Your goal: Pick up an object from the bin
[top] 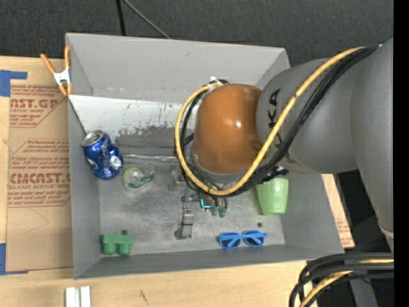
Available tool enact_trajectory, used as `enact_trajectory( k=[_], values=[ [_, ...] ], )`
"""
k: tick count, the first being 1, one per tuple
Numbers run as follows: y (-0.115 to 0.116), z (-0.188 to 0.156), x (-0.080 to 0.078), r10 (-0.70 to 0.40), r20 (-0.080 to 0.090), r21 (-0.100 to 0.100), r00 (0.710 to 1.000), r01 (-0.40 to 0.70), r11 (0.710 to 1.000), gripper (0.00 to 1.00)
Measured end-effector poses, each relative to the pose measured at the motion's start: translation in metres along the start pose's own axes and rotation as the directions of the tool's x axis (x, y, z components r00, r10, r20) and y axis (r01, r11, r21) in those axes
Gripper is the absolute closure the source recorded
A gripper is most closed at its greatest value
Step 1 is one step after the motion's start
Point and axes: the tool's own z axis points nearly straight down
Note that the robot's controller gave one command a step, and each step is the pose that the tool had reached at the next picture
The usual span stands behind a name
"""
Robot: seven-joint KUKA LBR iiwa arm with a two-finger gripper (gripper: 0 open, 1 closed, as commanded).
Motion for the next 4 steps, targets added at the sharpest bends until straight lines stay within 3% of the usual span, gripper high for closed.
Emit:
enact_trajectory(
  k=[1,2,3,4],
  values=[
    [0.058,0.082,-0.009,0.001,0.001,-0.001,1.0,-0.001,1.0,0.0],
    [0.121,0.028,-0.064,0.096,0.015,-0.007,0.995,-0.096,0.995,0.0],
    [0.084,0.089,-0.083,0.52,0.006,-0.002,0.854,-0.52,0.854,0.0],
    [0.11,0.08,-0.091,0.538,0.008,-0.004,0.843,-0.538,0.843,0.0]
  ],
)
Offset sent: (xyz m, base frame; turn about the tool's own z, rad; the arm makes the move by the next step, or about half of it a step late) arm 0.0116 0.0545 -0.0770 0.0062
